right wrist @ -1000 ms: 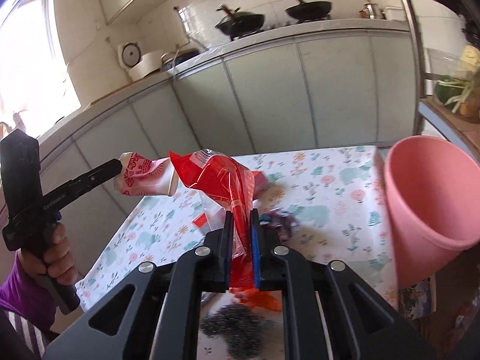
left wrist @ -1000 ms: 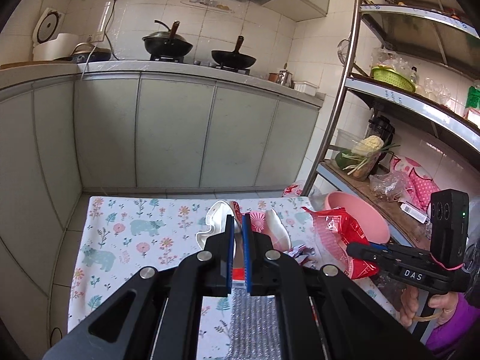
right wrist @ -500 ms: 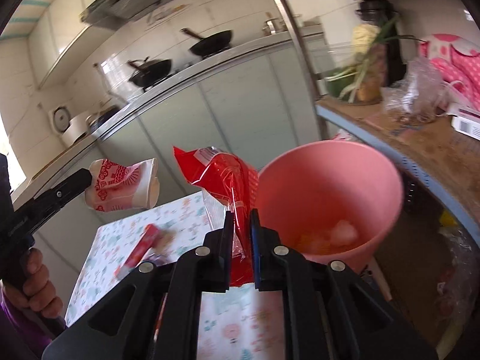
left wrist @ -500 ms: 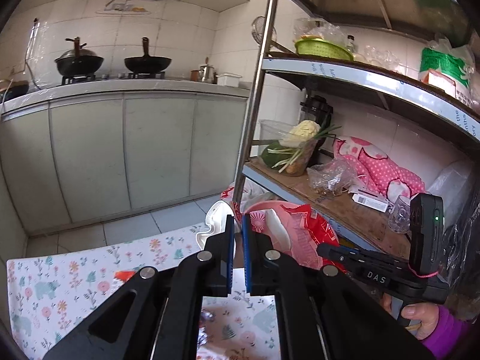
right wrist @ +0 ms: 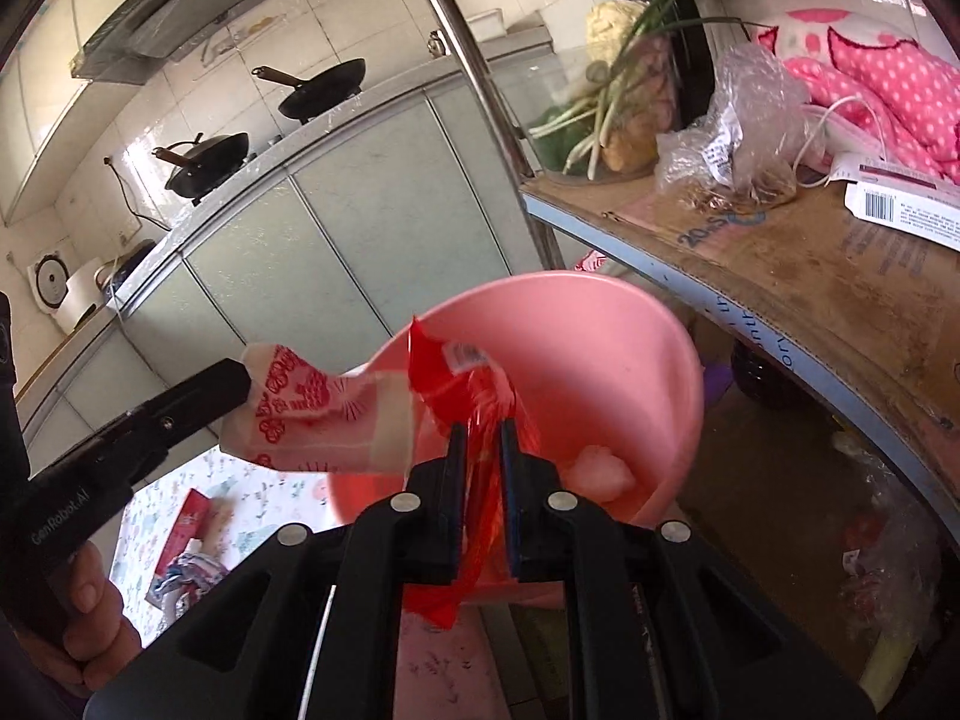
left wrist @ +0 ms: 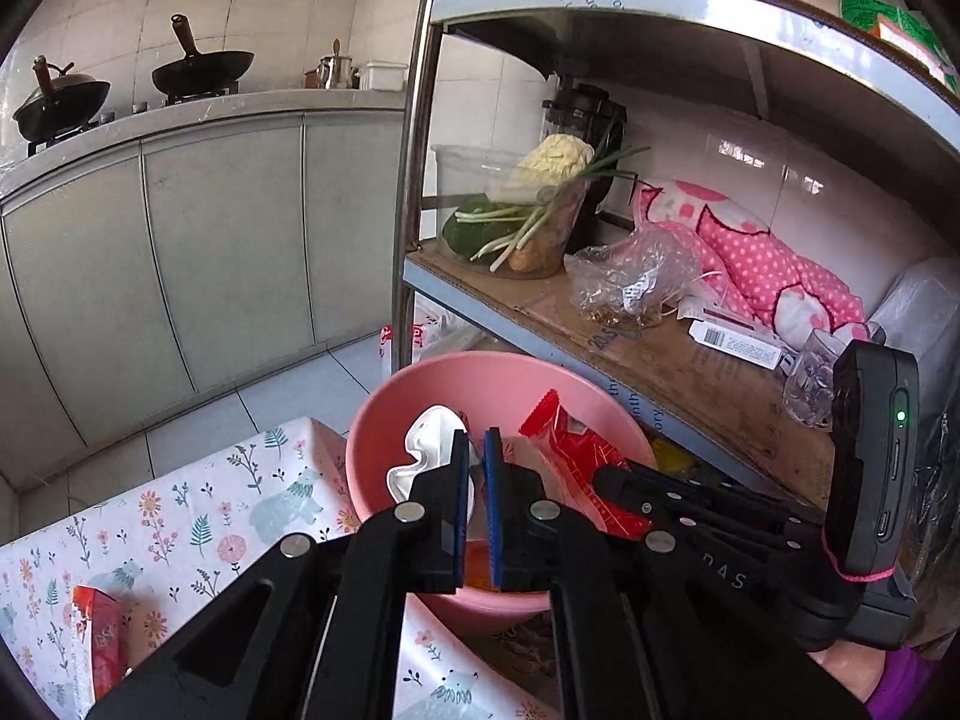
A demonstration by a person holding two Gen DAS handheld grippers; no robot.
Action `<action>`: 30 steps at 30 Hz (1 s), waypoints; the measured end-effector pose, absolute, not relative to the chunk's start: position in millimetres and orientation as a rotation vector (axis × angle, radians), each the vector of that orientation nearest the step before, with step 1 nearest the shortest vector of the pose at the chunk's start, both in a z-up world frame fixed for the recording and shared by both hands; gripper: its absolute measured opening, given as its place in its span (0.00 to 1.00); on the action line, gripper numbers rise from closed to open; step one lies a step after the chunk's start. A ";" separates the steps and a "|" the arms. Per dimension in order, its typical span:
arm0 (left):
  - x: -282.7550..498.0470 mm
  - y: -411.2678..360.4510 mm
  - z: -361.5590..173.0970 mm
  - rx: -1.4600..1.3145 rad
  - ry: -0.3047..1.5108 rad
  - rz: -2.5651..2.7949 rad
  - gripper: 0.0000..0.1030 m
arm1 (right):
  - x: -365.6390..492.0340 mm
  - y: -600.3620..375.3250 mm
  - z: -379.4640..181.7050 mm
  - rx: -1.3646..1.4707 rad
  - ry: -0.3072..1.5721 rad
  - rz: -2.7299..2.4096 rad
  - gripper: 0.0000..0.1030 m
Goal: Collect trash
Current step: 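Carry both wrappers to the pink bucket and release them inside, then lift both open tools away from the pink bucket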
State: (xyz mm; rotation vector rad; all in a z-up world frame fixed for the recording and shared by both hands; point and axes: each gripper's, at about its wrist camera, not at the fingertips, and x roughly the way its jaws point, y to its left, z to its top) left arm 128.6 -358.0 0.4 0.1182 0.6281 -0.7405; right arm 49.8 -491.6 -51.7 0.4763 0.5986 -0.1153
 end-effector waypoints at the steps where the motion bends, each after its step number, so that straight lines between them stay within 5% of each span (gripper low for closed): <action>1: 131.0 -360.3 -3.6 0.122 0.636 -0.737 0.04 | 51.0 -494.5 -53.4 0.481 0.597 -0.118 0.11; 12: 147.2 -375.0 -31.4 0.131 0.708 -0.729 0.04 | 74.2 -511.2 -70.0 0.491 0.592 -0.174 0.11; 19: 149.5 -367.8 -27.6 0.101 0.728 -0.714 0.27 | 74.9 -507.4 -68.7 0.456 0.593 -0.193 0.11; 30: 137.8 -332.1 11.5 -0.006 0.668 -0.731 0.39 | 49.5 -486.2 -48.0 0.374 0.568 -0.160 0.13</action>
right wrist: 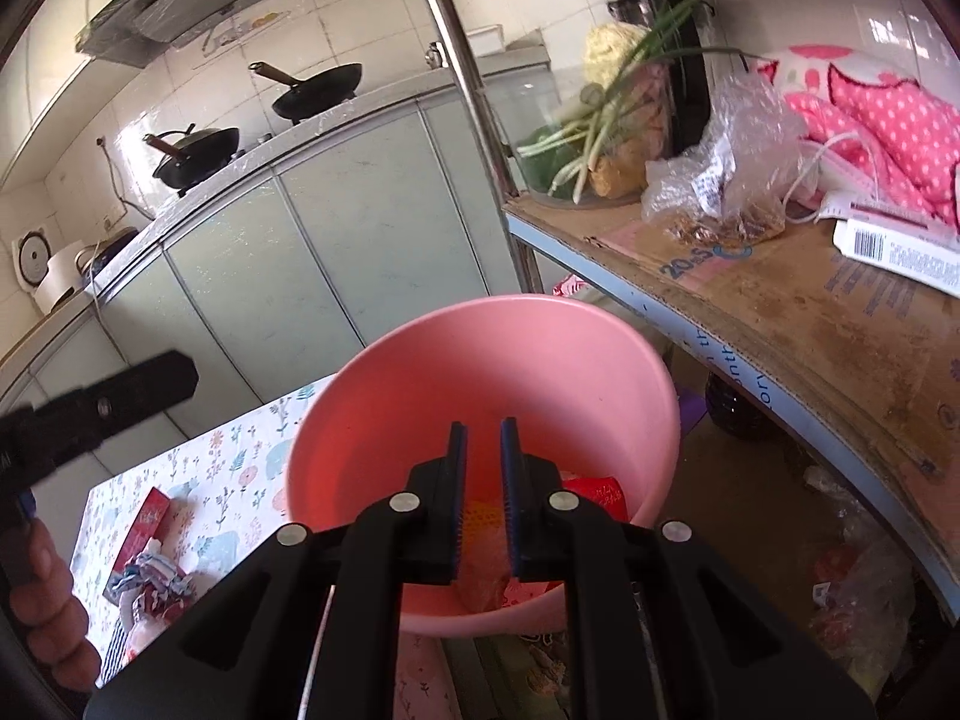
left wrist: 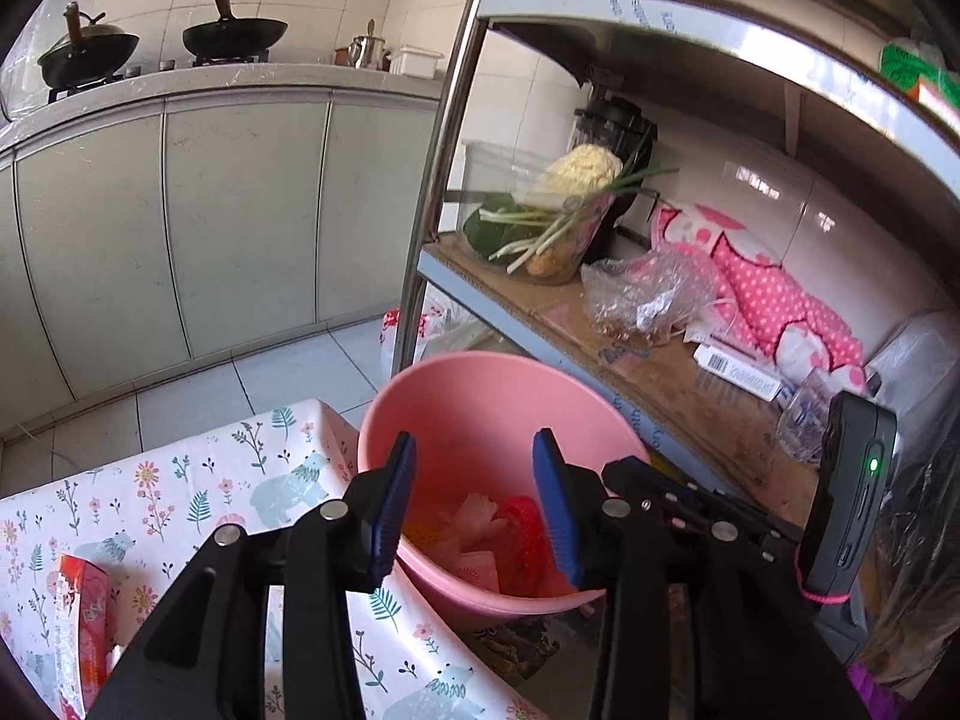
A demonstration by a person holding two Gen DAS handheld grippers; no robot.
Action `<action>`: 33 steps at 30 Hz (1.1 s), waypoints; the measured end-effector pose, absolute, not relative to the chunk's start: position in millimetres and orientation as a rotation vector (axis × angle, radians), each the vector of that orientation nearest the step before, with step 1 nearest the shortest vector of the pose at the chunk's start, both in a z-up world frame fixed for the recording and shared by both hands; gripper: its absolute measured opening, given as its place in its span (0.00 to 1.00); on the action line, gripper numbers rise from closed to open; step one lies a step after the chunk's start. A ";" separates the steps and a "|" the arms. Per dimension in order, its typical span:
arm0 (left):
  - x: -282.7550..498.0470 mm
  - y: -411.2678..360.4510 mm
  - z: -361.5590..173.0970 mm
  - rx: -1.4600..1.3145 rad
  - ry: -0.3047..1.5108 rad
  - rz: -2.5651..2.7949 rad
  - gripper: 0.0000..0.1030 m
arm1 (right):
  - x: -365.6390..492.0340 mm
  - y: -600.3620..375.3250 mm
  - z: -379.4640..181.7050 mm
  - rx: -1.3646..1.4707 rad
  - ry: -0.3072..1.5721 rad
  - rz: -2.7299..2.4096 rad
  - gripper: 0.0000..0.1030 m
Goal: Collect trash
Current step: 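Lift both open tools away from the pink bucket, then move the left tool to the red-and-white box while the right tool approaches the white foam strip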
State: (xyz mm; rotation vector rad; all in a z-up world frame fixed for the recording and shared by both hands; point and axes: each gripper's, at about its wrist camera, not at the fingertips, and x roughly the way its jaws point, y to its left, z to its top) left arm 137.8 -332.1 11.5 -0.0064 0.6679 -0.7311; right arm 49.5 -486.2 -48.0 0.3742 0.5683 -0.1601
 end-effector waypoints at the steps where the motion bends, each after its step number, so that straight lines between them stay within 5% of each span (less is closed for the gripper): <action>1: 135.6 -329.0 15.0 -0.016 0.661 -0.736 0.40 | 47.0 -482.8 -44.6 0.365 0.564 -0.154 0.17; 10: 109.3 -284.2 56.4 -0.047 0.556 -0.725 0.45 | 19.9 -429.6 2.1 0.256 0.477 -0.040 0.32; 22: 68.7 -158.7 95.2 -0.075 0.422 -0.556 0.47 | -5.4 -362.4 32.7 0.188 0.433 0.116 0.34; 33: 29.2 -80.0 72.7 -0.006 0.412 -0.404 0.47 | -17.3 -312.4 22.1 0.132 0.511 0.214 0.34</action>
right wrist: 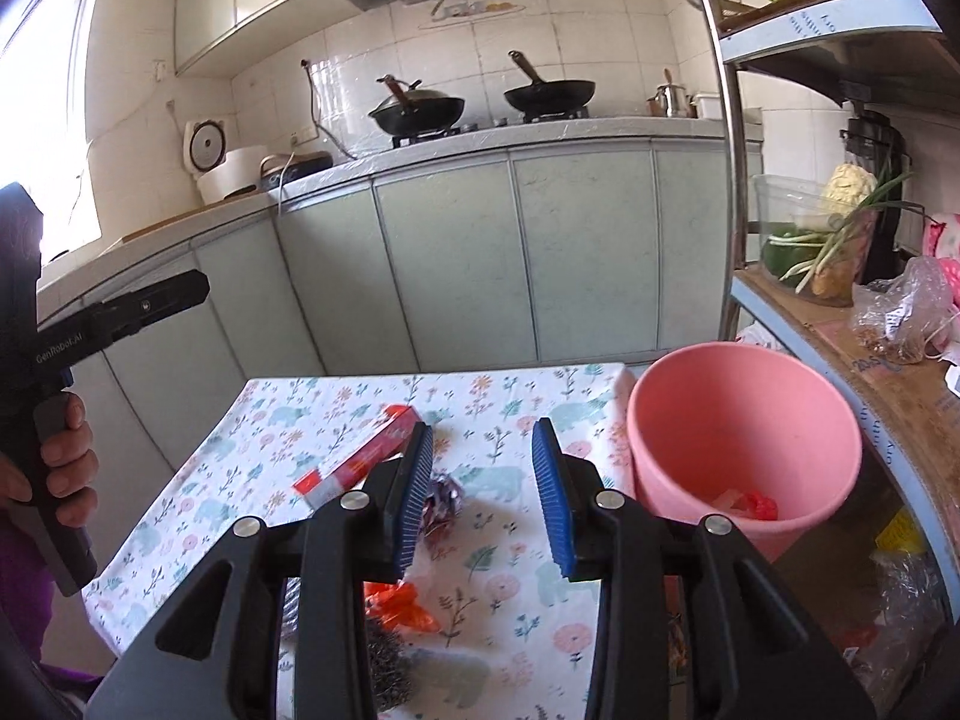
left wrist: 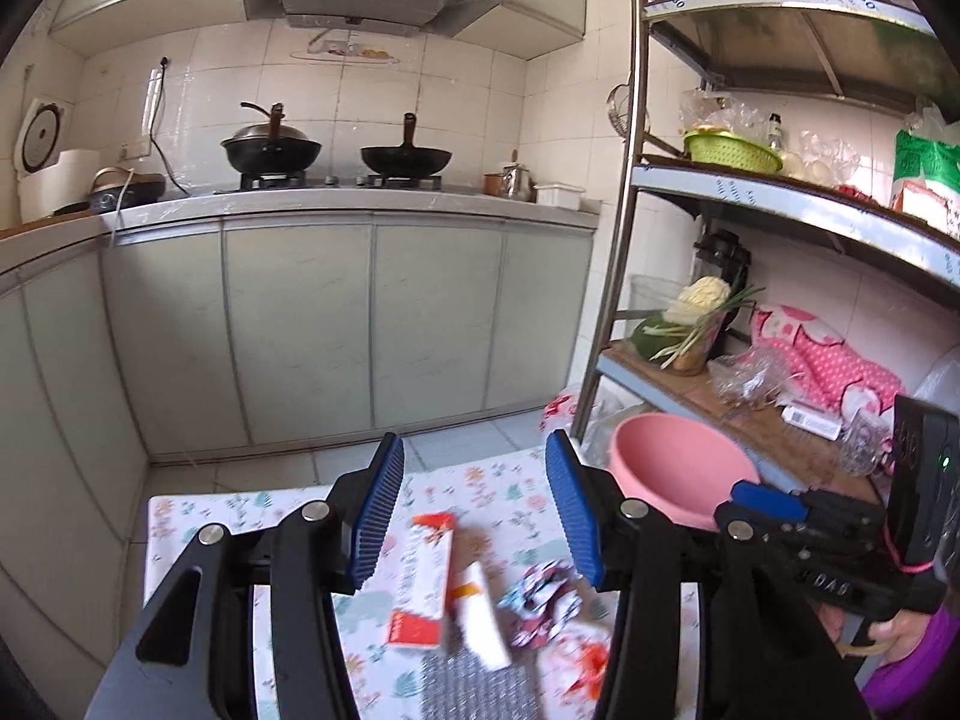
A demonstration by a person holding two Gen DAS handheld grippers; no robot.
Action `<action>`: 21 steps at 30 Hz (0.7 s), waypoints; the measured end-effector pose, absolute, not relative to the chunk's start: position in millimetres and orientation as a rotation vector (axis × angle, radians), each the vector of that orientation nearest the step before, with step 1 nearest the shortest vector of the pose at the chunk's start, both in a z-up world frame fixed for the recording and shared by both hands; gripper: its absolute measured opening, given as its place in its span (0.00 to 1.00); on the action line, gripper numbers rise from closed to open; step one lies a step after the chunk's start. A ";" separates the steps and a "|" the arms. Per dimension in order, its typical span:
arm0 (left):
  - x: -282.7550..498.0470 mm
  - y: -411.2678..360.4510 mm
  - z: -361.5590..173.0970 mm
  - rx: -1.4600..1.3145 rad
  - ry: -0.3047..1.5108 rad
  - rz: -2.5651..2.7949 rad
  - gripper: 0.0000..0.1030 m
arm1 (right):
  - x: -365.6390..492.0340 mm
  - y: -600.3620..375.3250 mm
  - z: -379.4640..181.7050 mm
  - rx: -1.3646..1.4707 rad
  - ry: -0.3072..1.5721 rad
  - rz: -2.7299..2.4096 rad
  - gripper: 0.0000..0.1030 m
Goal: Collect trash
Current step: 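Move the left tool to the red-and-white box while the right tool approaches the white foam strip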
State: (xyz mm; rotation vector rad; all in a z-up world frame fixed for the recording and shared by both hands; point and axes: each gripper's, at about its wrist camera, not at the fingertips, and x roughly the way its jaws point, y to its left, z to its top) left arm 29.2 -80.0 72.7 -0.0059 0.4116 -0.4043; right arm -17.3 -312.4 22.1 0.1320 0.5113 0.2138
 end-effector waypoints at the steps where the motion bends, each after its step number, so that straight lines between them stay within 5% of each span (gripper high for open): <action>1: 27.0 -74.9 68.3 -0.006 0.418 -0.396 0.47 | -18.1 -310.0 20.7 0.131 0.519 0.217 0.34; 21: 81.1 -61.0 -50.3 -0.058 0.790 -0.362 0.47 | -13.6 -280.2 -8.4 0.112 0.654 0.300 0.34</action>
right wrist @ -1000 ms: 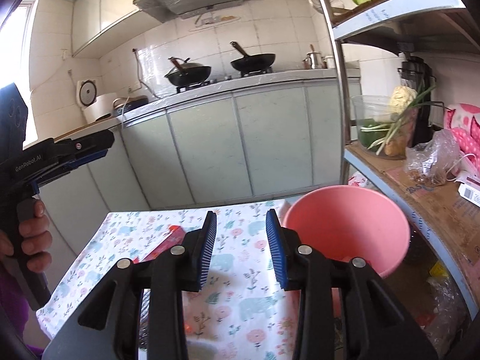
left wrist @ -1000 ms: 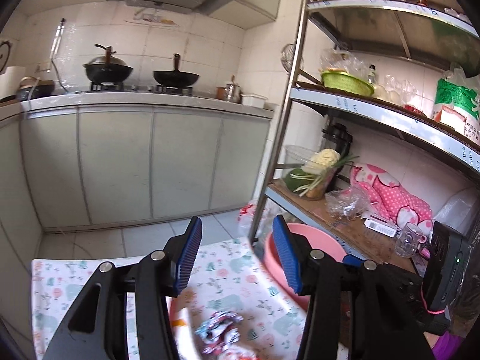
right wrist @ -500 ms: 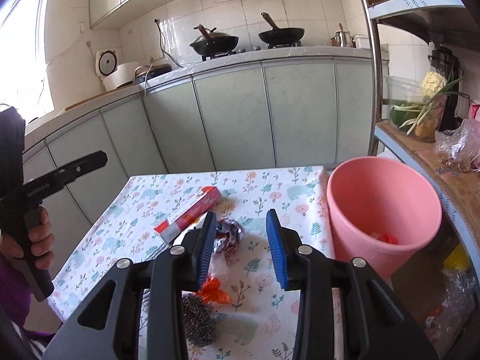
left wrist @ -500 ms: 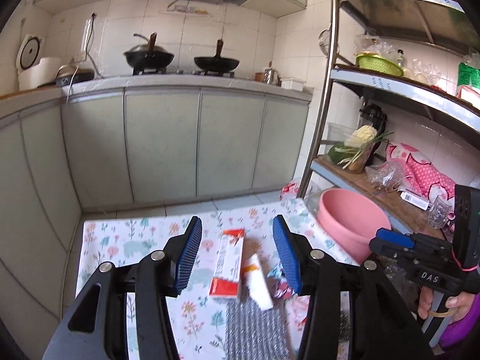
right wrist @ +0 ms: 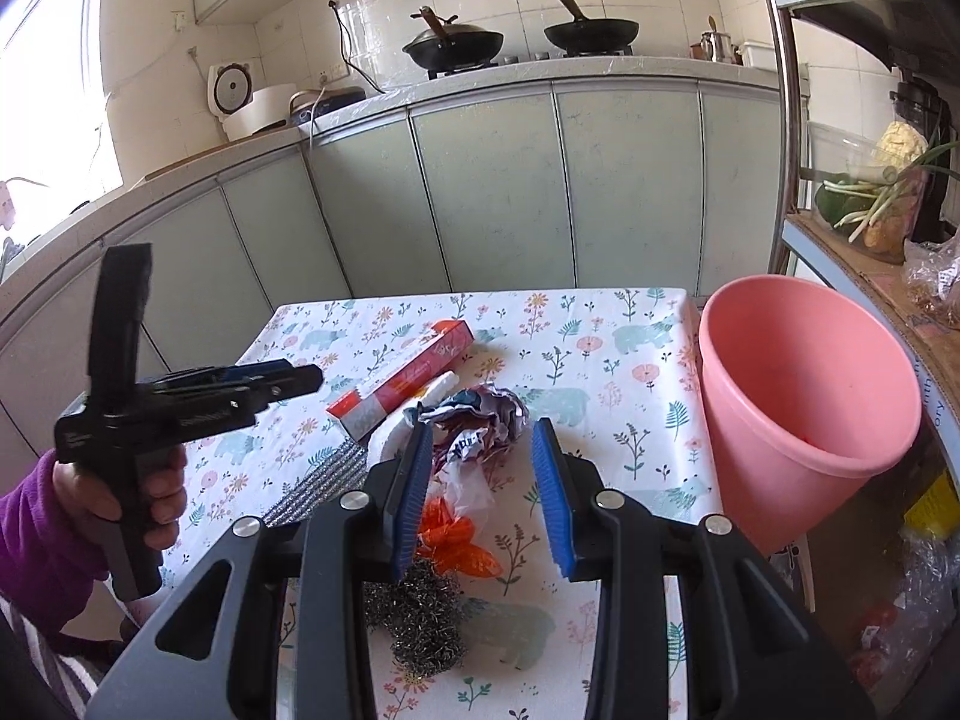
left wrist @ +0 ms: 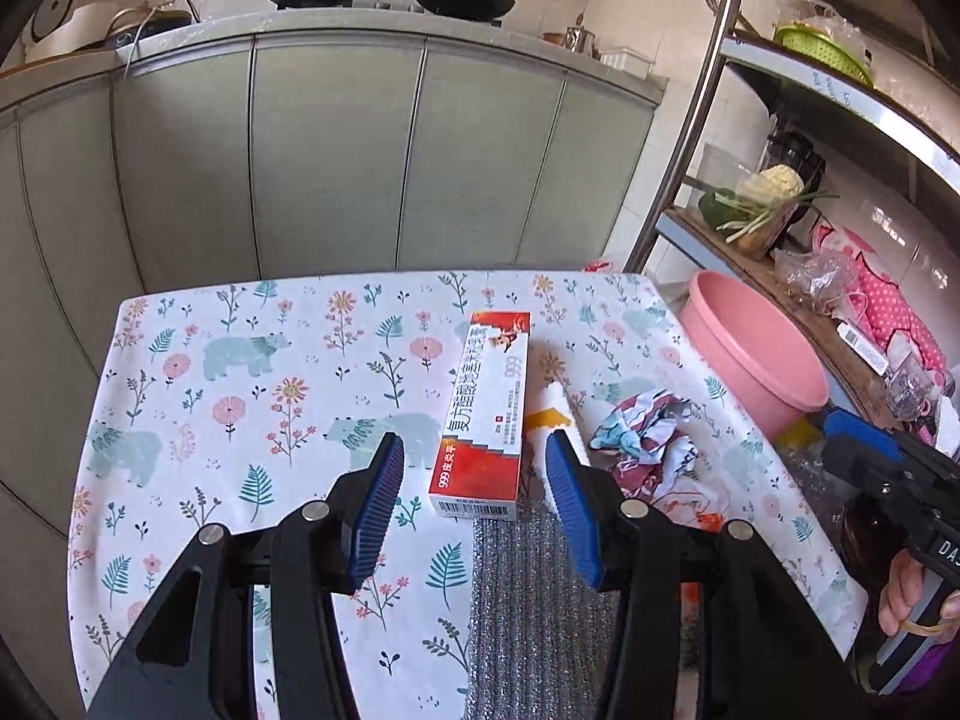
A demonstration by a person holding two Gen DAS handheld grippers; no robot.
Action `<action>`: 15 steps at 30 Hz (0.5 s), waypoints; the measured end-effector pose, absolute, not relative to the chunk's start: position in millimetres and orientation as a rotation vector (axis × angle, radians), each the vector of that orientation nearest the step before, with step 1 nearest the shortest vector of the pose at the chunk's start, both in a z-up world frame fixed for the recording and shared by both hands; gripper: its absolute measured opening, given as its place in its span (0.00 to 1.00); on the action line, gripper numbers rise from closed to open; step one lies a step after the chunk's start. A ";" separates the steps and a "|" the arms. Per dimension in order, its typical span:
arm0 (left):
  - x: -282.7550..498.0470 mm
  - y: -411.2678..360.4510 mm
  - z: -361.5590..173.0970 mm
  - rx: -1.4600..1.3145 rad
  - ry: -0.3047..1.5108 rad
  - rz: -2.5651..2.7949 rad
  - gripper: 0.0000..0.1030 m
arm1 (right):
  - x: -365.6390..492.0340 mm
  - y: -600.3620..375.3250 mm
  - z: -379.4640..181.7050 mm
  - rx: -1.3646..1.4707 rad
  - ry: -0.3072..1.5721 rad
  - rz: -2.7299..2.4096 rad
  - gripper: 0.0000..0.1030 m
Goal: Collect trash
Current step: 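Move the left tool to the red-and-white box while the right tool approaches the white foam strip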
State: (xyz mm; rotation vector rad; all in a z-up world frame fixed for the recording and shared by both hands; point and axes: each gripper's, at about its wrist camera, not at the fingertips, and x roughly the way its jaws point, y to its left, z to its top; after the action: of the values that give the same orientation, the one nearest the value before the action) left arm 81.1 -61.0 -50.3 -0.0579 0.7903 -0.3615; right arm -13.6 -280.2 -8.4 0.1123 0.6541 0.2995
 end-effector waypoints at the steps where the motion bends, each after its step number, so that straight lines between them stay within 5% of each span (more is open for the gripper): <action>1: 85.6 -63.1 -54.6 -0.053 0.807 -0.364 0.47 | -12.7 -279.9 -9.8 0.115 0.658 0.300 0.34; 15: 117.1 -75.2 -92.3 -0.037 0.903 -0.379 0.47 | -1.1 -256.4 -15.7 0.088 0.712 0.349 0.34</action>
State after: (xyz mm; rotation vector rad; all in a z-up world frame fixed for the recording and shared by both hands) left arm 117.1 -75.2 -92.3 -0.0372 0.9027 -0.3790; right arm -1.1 -256.4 -15.7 0.0880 0.7119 0.3486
